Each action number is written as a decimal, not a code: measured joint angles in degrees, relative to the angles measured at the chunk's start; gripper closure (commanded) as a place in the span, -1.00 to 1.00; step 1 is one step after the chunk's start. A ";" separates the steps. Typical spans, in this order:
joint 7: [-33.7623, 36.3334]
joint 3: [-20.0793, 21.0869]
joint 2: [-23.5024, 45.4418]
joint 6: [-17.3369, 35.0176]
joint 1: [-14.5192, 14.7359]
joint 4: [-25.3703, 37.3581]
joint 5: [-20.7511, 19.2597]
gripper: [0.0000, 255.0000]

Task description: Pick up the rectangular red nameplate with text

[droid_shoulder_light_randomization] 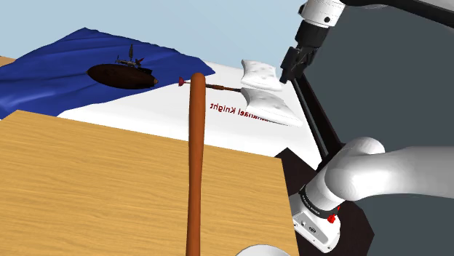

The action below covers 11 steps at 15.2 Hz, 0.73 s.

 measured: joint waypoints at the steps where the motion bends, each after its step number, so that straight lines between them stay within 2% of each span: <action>1: 0.00 0.00 0.00 0.00 0.00 0.00 0.00 -1.00; 5: -1.27 -1.66 5.57 3.42 -0.58 0.46 -0.37 -1.00; 11: -3.27 -4.26 18.22 9.51 -1.28 3.74 -0.06 -1.00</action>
